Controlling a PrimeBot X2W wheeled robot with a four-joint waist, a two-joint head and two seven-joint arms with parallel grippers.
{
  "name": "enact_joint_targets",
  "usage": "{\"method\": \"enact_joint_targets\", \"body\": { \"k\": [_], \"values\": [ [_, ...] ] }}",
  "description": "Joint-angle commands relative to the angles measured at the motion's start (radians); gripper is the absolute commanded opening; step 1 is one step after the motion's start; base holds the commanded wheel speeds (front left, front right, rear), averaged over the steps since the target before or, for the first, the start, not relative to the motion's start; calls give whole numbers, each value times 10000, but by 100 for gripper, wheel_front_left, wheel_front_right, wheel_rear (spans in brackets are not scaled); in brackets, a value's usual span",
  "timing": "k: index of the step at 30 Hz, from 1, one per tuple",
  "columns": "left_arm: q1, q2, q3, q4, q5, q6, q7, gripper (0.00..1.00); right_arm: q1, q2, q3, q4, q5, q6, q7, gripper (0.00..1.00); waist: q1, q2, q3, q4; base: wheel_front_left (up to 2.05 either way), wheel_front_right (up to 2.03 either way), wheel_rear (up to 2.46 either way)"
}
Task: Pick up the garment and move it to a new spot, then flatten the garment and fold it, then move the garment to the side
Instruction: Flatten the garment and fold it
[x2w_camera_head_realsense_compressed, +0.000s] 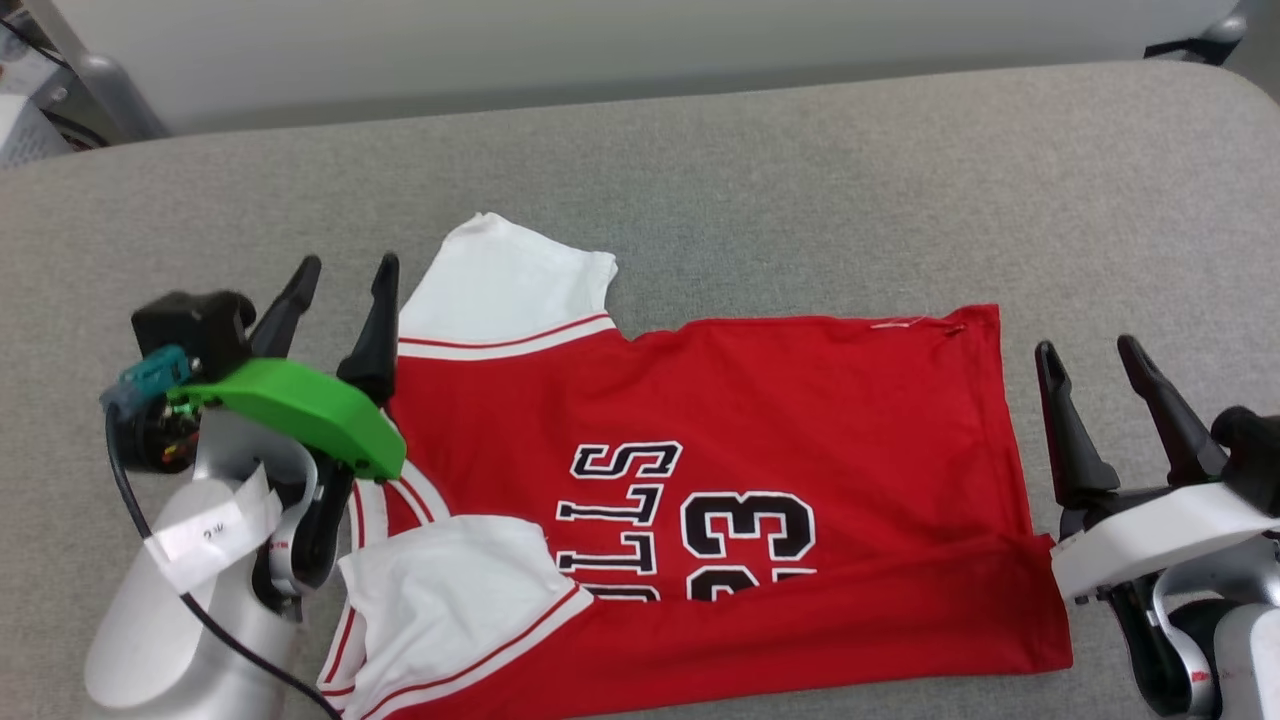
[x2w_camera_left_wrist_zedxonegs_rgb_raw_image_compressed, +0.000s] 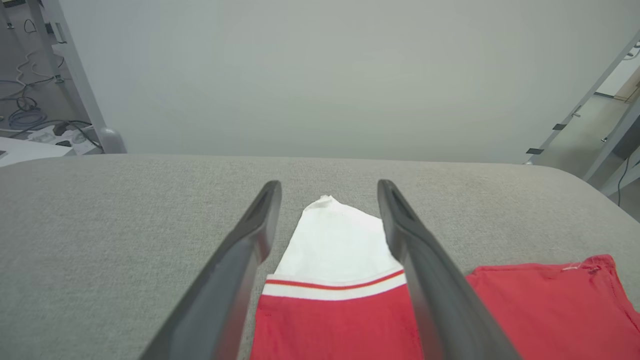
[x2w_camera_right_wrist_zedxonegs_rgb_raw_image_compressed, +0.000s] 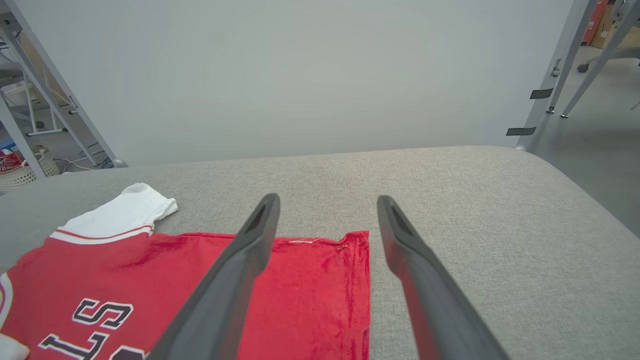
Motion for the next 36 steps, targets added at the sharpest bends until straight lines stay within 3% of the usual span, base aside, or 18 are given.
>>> {"method": "enact_joint_targets", "body": {
  "k": [1, 7, 14, 20, 24, 30, 31, 33, 36],
  "values": [
    [-520, -36, -34, 213, 141, -117, -75, 100, -310, 33, 74, -68, -76, -7, -94, 100, 0, -1, 892, -535, 0, 0, 0],
    [-2369, 153, -227, 1760, 47, -713, 565, 100, -1097, -34, 456, 27, -96, -7, -329, 100, 0, -1, 1718, -1091, 0, 0, 0],
    [-4521, 869, -623, 3690, -641, -1507, 3121, 100, -1741, -72, 964, 321, 76, -7, -575, 100, 0, -1, 2384, -1850, 0, 0, 0],
    [-5515, 1583, -1084, 4743, -1248, -1704, 5441, 100, -1834, 41, 1184, 713, 343, -7, -781, 100, 0, -1, 2700, -2321, 0, 0, 0],
    [-5594, 1938, -1250, 5335, -1473, -1723, 6433, 100, -1793, 126, 1399, 1031, 548, -7, -876, 100, 0, -1, 2832, -2563, 0, 0, 0],
    [-5266, 2074, -1644, 6158, -1572, -1618, 7919, 100, -1772, 203, 1497, 1379, 837, -7, -991, 100, 0, -1, 2944, -2708, 0, 0, 0],
    [-5182, 1971, -1636, 6274, -1721, -1555, 8192, 46, -1766, 191, 1514, 1438, 894, -7, -959, 100, 0, -1, 2948, -2706, 0, 0, 0],
    [-5081, 1845, -1669, 6367, -1858, -1477, 8517, 0, -1800, 136, 1550, 1530, 995, -7, -943, 100, 0, -1, 2964, -2678, 0, 0, 0],
    [-5011, 1757, -1691, 6278, -1865, -1436, 8397, 0, -1883, 58, 1596, 1580, 1163, -7, -859, 100, 0, -1, 2954, -2584, 0, 0, 0]
  ]
}}
